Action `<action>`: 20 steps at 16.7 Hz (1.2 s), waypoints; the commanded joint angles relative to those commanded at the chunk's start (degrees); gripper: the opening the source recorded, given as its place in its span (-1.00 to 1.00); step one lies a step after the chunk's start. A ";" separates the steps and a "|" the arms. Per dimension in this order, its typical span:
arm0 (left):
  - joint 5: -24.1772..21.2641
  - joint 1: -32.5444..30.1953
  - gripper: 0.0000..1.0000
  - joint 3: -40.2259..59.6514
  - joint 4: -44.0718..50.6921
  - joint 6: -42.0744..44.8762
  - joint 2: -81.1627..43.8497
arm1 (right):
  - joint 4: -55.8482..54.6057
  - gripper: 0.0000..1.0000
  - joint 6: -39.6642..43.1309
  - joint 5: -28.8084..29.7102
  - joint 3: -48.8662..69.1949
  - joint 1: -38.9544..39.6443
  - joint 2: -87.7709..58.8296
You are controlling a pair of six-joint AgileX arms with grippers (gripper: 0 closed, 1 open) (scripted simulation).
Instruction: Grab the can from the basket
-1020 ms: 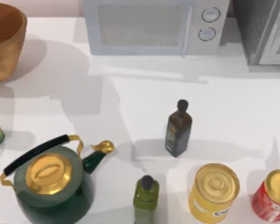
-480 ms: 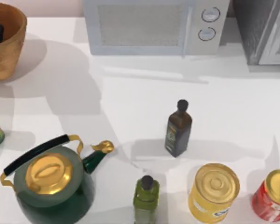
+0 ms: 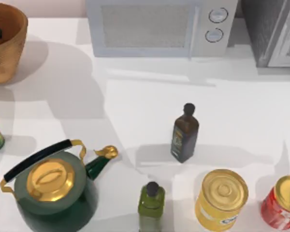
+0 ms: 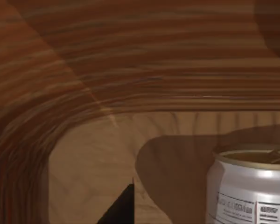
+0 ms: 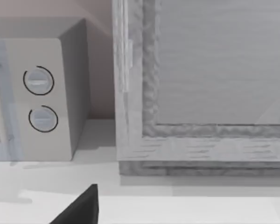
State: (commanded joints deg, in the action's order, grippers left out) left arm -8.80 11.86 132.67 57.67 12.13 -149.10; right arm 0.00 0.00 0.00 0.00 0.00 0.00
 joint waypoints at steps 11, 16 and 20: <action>0.00 0.00 -1.00 0.00 0.00 0.00 0.00 | 0.00 1.00 0.00 0.00 0.00 0.00 0.00; 0.11 0.18 -1.00 0.81 0.07 0.16 1.56 | 0.00 1.00 0.00 0.00 0.00 0.00 0.00; 0.98 0.58 -1.00 -2.58 -2.31 -0.68 5.05 | 0.00 1.00 0.00 0.00 0.00 0.00 0.00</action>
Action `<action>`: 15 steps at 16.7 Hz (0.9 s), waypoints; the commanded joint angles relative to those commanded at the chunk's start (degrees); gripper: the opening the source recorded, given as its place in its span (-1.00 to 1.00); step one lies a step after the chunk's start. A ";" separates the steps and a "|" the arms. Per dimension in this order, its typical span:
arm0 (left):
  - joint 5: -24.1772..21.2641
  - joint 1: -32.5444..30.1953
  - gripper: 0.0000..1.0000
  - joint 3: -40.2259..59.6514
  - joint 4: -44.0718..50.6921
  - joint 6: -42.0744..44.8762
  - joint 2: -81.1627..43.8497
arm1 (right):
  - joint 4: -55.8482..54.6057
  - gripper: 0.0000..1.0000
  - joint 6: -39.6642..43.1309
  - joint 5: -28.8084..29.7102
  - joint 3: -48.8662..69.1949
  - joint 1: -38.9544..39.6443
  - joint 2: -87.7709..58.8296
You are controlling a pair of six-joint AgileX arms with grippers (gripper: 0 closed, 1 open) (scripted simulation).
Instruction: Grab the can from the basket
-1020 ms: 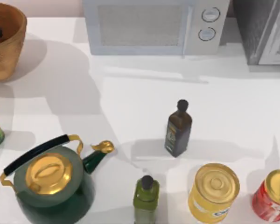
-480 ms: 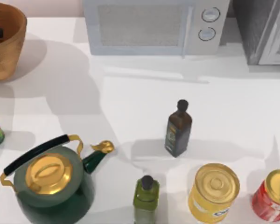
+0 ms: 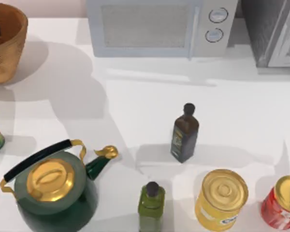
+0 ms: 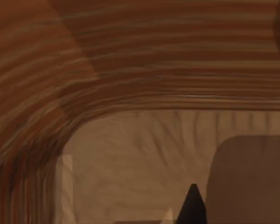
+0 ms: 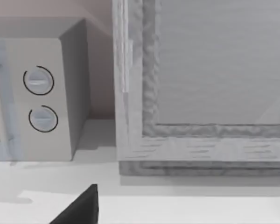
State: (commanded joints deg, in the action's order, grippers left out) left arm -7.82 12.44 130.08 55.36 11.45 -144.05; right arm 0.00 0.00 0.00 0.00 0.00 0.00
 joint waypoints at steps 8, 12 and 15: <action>4.77 -0.95 -1.00 -34.07 -19.33 -3.53 35.40 | 0.00 1.00 0.00 0.00 0.00 0.00 0.00; 6.66 -3.26 -1.00 -59.09 -31.16 -5.15 64.07 | 0.00 1.00 0.00 0.00 0.00 0.00 0.00; 7.58 -5.35 -1.00 -78.38 -39.06 -6.47 86.45 | 0.00 1.00 0.00 0.00 0.00 0.00 0.00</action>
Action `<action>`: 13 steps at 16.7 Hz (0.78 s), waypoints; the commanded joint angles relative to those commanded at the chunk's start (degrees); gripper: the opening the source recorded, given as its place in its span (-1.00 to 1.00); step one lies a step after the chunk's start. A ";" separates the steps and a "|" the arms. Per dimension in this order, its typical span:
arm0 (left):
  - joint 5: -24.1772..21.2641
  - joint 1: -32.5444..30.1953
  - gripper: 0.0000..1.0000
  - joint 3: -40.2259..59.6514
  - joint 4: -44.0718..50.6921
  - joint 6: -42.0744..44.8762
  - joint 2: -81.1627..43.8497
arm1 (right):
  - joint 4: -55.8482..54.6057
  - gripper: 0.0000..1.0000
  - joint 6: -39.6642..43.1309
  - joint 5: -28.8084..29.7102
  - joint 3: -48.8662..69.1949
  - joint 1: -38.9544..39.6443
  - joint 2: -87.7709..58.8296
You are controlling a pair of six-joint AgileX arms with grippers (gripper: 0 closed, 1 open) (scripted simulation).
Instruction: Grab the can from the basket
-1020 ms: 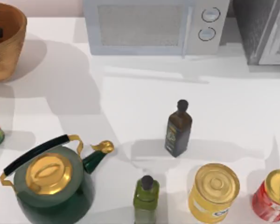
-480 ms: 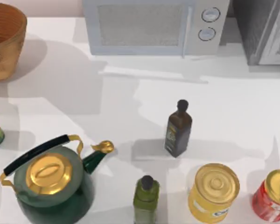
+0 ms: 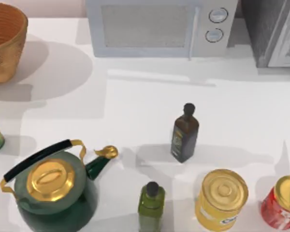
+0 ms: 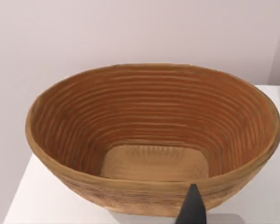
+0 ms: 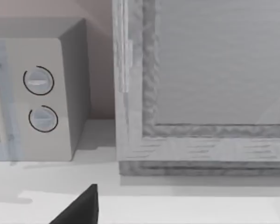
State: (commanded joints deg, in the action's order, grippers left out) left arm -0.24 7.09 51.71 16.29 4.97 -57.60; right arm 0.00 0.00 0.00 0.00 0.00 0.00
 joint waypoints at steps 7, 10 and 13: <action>0.60 -4.83 -1.00 -37.17 -12.73 -3.26 42.05 | 0.00 1.00 0.00 0.00 0.00 0.00 0.00; 0.42 -6.28 -1.00 -46.73 -15.23 -4.32 52.31 | 0.00 1.00 0.00 0.00 0.00 0.00 0.00; 0.26 -7.02 -1.00 -51.30 -16.23 -4.91 57.16 | 0.00 1.00 0.00 0.00 0.00 0.00 0.00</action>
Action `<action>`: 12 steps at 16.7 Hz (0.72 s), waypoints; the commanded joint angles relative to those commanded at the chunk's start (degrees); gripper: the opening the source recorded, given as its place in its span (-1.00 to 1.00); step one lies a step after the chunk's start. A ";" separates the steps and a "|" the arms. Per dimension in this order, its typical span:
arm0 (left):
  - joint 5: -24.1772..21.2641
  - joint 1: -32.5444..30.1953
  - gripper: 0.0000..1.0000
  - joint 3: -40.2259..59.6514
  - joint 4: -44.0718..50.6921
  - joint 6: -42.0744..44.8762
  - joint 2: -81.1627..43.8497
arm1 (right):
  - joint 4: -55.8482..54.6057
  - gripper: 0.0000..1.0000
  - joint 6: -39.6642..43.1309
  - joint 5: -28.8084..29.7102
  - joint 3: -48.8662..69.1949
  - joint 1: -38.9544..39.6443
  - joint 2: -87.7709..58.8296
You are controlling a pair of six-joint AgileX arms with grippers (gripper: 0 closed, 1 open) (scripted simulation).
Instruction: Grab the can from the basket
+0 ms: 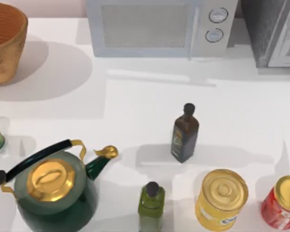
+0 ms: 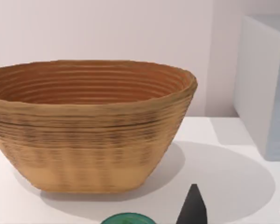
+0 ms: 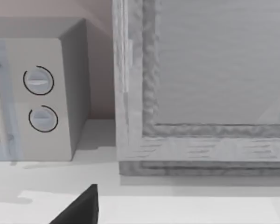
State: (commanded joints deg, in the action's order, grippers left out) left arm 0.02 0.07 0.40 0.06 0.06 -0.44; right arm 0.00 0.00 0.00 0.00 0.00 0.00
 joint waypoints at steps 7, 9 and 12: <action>-0.16 0.24 -1.00 -0.16 -0.15 0.01 -0.27 | 0.00 1.00 0.00 0.00 0.00 0.00 0.00; -1.17 0.70 -1.00 1.00 -1.11 -0.22 -2.59 | 0.00 1.00 0.00 0.00 0.00 0.00 0.00; -4.81 1.27 -1.00 4.67 -4.43 -0.64 -9.77 | 0.00 1.00 0.00 0.00 0.00 0.00 0.00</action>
State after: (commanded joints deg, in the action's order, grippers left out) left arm -4.79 1.33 5.07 -4.37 -0.58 -10.20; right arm 0.00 0.00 0.00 0.00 0.00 0.00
